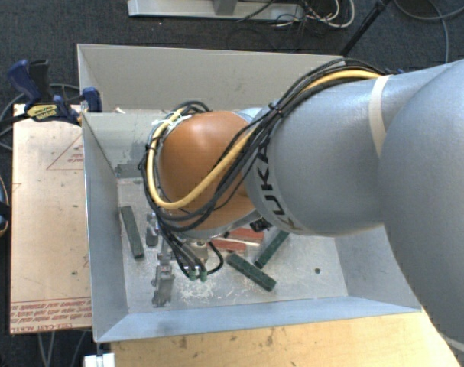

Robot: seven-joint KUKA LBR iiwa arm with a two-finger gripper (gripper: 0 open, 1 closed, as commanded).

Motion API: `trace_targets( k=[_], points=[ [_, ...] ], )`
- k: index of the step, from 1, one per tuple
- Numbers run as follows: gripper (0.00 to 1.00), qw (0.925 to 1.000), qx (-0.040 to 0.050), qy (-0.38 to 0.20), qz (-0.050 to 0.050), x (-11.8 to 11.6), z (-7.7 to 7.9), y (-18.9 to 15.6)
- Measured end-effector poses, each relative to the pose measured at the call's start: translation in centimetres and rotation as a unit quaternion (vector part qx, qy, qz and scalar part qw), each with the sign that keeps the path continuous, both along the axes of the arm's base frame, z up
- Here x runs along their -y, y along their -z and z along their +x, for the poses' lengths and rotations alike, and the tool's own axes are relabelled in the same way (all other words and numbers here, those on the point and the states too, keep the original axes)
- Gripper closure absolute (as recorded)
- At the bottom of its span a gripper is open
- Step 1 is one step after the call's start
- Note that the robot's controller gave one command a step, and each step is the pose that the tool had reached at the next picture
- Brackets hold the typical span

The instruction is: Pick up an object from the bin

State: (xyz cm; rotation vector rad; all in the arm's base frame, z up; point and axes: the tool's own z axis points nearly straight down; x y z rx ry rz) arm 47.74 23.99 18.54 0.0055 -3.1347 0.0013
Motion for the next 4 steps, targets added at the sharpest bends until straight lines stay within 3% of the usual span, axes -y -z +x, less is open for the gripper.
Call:
trace_targets(
  k=[1, 2, 3, 4],
  points=[
    [0.00, 0.9996, 0.0004, -0.029, -0.001, 6.7, 2.6, 10.7],
    [0.00, 0.9991, 0.0075, 0.041, 0.001, 15.8, 5.9, 11.4],
    [1.00, 0.9992, 0.0095, 0.038, 0.002, 15.4, 5.9, 11.2],
    [1.00, 0.9522, 0.0037, 0.305, -0.001, 19.7, 5.0, 9.2]
  ],
)
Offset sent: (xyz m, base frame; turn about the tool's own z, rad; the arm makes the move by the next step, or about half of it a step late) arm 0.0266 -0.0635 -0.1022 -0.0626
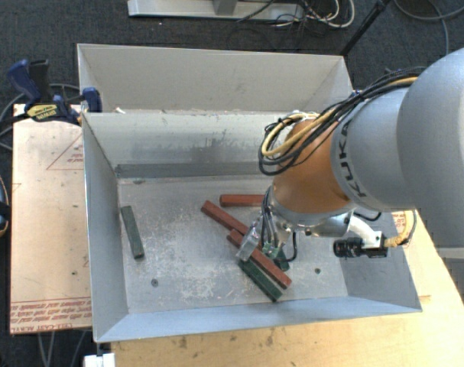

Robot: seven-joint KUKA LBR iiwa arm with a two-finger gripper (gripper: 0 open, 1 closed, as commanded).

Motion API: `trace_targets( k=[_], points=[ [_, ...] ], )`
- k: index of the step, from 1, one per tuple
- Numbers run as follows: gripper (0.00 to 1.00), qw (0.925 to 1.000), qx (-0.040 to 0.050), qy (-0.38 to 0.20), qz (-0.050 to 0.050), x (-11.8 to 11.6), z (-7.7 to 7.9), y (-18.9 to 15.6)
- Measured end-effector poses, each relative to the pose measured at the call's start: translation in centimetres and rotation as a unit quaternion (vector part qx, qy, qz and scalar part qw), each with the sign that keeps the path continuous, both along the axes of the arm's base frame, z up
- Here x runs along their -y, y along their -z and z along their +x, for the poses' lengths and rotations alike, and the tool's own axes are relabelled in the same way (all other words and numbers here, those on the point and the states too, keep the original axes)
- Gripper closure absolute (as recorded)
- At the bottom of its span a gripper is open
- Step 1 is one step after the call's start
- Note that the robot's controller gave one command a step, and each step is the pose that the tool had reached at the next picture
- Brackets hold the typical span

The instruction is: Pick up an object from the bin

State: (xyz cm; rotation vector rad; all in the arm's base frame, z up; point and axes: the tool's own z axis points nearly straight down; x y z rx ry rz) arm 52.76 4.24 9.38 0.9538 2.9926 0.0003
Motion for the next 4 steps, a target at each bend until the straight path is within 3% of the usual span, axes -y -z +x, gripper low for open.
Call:
trace_targets(
  k=[1, 2, 3, 4],
  points=[
    [1.00, 0.9991, 0.0020, -0.043, 0.001, -3.9, 4.0, 2.3],
    [1.00, 0.9944, 0.0016, -0.105, -0.001, 3.9, 0.5, 2.2],
    [0.00, 0.9943, 0.0008, -0.107, 0.001, 3.6, 0.5, 2.3],
    [0.00, 0.9894, 0.0050, -0.145, 0.002, -4.0, 7.7, 0.9]
  ],
)
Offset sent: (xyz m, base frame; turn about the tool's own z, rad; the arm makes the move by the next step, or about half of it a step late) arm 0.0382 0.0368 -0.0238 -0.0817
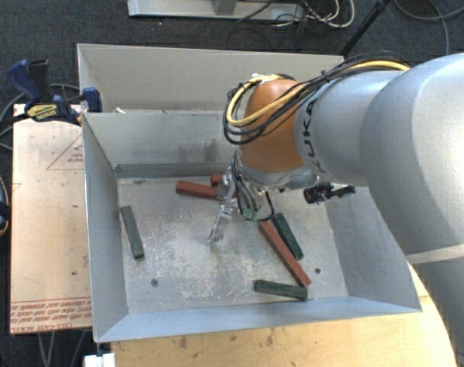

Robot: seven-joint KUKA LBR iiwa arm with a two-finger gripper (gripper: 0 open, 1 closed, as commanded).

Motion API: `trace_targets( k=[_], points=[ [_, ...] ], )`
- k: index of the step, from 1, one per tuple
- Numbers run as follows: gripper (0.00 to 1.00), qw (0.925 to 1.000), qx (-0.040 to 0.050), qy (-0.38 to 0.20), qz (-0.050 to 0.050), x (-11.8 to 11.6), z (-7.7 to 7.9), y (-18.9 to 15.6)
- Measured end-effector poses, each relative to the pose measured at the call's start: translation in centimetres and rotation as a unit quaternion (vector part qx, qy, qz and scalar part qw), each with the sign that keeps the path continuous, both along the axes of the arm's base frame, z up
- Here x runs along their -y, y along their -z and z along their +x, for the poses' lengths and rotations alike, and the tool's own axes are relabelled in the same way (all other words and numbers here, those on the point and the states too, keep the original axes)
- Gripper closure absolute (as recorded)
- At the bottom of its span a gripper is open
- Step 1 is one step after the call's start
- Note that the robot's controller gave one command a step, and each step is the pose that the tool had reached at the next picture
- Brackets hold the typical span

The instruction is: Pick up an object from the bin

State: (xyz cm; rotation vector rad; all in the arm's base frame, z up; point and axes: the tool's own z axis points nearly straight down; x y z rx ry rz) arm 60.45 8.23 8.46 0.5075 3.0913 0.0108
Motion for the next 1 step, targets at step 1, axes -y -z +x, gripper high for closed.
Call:
trace_targets(
  k=[1],
  points=[
    [0.00, 0.9995, -0.0013, 0.032, 0.000, -8.74, 3.66, -0.84]
  ],
)
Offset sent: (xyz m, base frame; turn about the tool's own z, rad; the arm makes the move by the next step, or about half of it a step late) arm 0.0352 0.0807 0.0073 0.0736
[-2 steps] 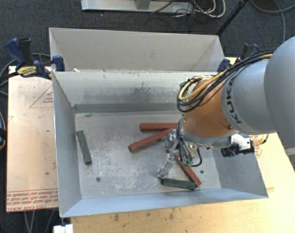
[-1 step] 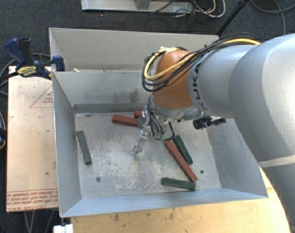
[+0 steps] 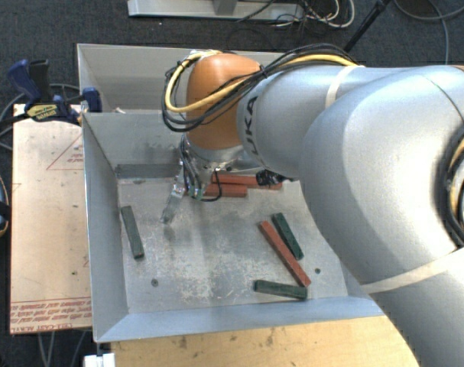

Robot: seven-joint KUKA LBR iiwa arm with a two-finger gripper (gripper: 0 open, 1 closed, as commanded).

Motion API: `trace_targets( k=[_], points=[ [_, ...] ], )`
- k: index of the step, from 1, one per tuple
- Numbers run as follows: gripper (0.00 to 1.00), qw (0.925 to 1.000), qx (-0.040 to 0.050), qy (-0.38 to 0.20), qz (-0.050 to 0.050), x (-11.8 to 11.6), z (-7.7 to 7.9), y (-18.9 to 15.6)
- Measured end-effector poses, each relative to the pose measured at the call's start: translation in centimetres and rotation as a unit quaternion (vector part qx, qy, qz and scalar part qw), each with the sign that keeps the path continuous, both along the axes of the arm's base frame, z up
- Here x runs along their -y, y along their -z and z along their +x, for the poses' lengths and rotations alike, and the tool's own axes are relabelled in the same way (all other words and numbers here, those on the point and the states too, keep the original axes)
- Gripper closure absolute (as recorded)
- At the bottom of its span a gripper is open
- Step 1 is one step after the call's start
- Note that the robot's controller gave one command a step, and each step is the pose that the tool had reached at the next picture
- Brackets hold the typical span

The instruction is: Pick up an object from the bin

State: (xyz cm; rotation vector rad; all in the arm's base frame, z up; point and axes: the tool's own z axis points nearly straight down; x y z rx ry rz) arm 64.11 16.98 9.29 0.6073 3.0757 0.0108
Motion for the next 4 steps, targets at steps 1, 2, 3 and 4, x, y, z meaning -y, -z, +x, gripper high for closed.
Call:
trace_targets(
  k=[1, 2, 3, 4],
  points=[
    [0.00, 0.9644, -0.0019, -0.265, -0.004, 7.1, 0.4, -0.4],
    [0.00, 0.9693, -0.0011, -0.246, -0.003, 8.1, 1.3, 2.3],
    [1.00, 0.9694, -0.0009, -0.246, -0.003, 8.1, 1.3, 2.1],
    [1.00, 0.9630, 0.0035, -0.270, -0.004, 7.3, -1.2, -18.4]
  ],
)
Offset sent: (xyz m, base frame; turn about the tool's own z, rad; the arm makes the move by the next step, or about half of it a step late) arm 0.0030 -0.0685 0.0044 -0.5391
